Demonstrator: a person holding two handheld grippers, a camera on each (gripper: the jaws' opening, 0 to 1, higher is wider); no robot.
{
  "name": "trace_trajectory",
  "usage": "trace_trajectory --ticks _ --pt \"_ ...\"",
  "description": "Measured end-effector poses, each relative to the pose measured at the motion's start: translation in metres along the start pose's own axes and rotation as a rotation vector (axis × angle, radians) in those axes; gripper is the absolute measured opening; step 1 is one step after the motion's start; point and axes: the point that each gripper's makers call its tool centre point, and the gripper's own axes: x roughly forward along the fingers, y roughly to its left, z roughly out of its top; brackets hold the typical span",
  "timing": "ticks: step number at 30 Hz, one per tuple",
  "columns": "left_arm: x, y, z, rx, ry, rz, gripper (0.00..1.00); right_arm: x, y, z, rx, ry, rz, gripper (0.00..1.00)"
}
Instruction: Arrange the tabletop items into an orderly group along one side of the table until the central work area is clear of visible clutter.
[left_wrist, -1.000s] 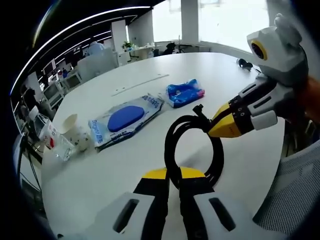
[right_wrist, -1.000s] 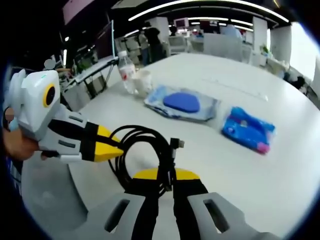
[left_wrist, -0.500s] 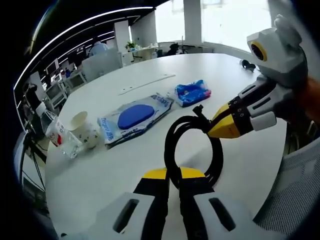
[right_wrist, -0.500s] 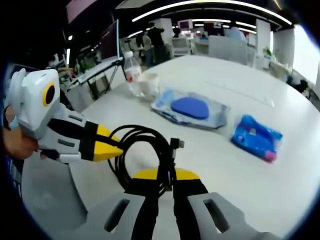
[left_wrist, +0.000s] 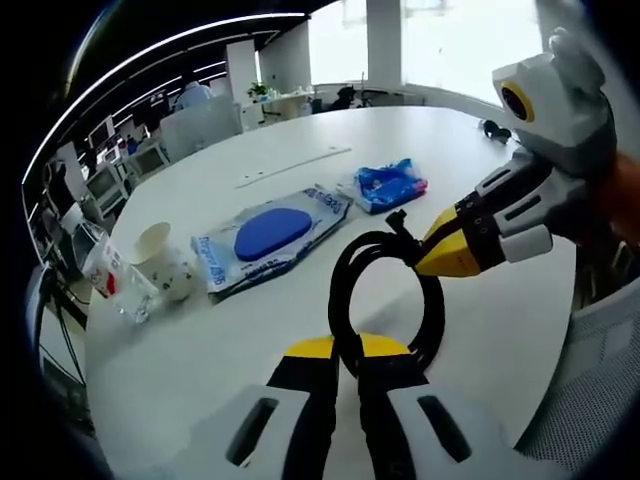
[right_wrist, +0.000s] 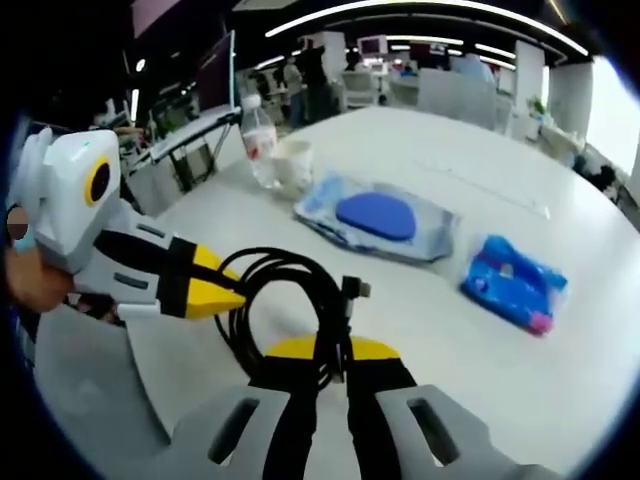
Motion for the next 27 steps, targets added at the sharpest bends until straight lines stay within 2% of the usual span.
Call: trace_trajectory --ticks 11,27 --pt "0.012 0.013 -0.003 0.019 0.02 -0.018 0.04 0.014 -0.002 0.002 -0.01 0.034 0.007 0.06" --pt "0.021 0.015 -0.002 0.028 0.035 -0.036 0.05 0.022 -0.009 -0.001 0.012 0.047 -0.003 0.06"
